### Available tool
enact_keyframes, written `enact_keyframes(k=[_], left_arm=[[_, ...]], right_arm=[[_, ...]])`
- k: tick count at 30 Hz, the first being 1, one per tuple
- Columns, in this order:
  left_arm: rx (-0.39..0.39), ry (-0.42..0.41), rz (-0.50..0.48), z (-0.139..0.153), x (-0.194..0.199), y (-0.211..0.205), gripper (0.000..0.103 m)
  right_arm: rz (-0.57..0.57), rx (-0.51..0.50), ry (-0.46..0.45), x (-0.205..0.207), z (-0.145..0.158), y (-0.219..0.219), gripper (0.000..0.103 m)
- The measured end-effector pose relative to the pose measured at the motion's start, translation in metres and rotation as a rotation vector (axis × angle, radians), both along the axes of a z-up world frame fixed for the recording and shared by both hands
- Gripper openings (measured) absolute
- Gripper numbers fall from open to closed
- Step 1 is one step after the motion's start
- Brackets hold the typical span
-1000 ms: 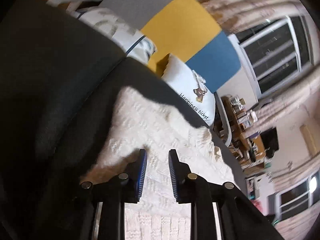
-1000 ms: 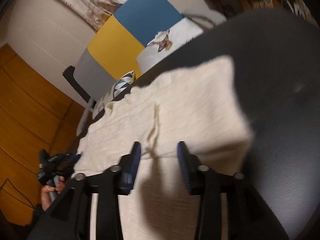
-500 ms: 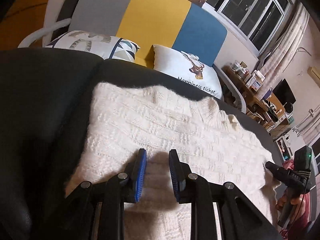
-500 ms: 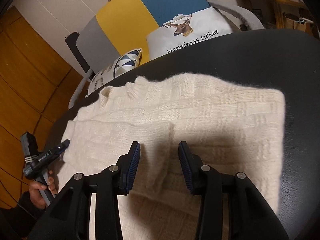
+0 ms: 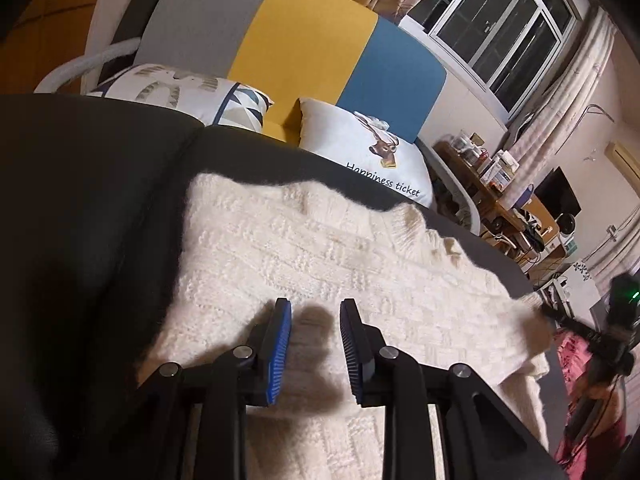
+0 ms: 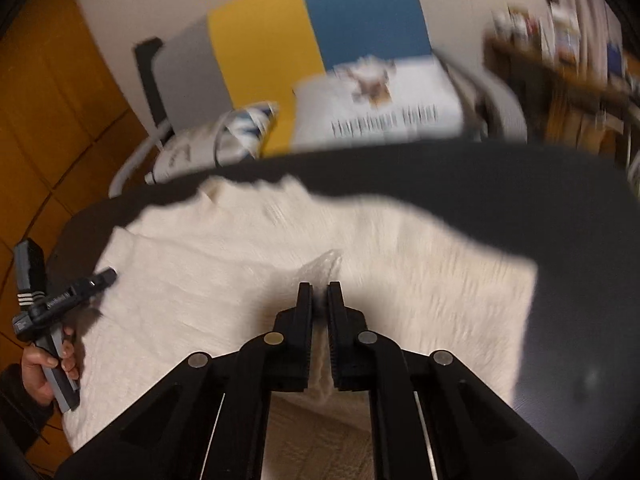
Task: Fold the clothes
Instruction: 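Smooth the folded sweater with both open grippers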
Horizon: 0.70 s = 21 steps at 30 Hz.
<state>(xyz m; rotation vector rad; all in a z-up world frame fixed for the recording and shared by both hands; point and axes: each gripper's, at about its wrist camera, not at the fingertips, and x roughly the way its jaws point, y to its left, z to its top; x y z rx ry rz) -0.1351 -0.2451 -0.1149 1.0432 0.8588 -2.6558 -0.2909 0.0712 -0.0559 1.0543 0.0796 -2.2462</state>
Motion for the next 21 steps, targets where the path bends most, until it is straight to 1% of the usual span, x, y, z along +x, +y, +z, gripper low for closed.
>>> enact_keyframes(k=[1, 2, 5, 6, 8, 10, 12, 13, 14, 16, 17, 19, 20, 21], left_arm=[[0.017, 0.003, 0.007, -0.001, 0.001, -0.002, 0.025], [0.028, 0.011, 0.009, 0.001, 0.002, -0.003, 0.025], [0.052, 0.043, 0.008, 0.009, 0.005, -0.007, 0.025], [0.049, 0.058, -0.019, 0.013, 0.001, -0.006, 0.025], [0.013, 0.066, -0.052, 0.021, -0.009, -0.003, 0.025], [-0.017, 0.069, -0.099, 0.027, -0.025, 0.000, 0.025], [-0.059, 0.004, -0.087, 0.022, -0.042, -0.003, 0.025], [-0.082, -0.064, -0.063, 0.013, -0.052, -0.007, 0.025], [-0.077, -0.121, -0.047, 0.001, -0.061, -0.014, 0.021], [-0.016, -0.100, -0.012, -0.001, -0.061, -0.024, 0.019], [0.013, -0.104, -0.013, 0.003, -0.061, -0.025, 0.021], [0.061, -0.066, -0.037, 0.013, -0.056, -0.022, 0.023], [0.056, -0.045, -0.067, 0.019, -0.055, -0.017, 0.024], [0.043, -0.025, -0.102, 0.024, -0.054, -0.011, 0.024]], right_arm=[[-0.005, 0.021, 0.026, 0.000, 0.004, -0.002, 0.007], [-0.015, 0.040, 0.029, -0.002, 0.002, -0.004, 0.007], [-0.037, 0.082, -0.029, -0.013, -0.023, -0.005, 0.007], [-0.044, 0.095, -0.049, -0.015, -0.032, -0.005, 0.007], [-0.056, 0.096, -0.088, -0.018, -0.050, -0.003, 0.007], [-0.074, 0.068, -0.093, -0.017, -0.058, 0.002, 0.007], [-0.091, 0.049, -0.094, -0.016, -0.061, 0.005, 0.007], [-0.095, 0.056, -0.085, -0.015, -0.062, 0.005, 0.004], [-0.094, 0.071, -0.073, -0.015, -0.064, 0.004, 0.004], [-0.094, 0.078, -0.049, -0.012, -0.066, 0.004, 0.004], [-0.099, 0.079, -0.047, -0.012, -0.067, 0.005, 0.004], [-0.104, 0.096, -0.047, -0.011, -0.064, 0.003, 0.004], [-0.110, 0.118, -0.044, -0.011, -0.061, 0.001, 0.004], [-0.126, 0.156, -0.008, -0.008, -0.054, -0.003, 0.006]])
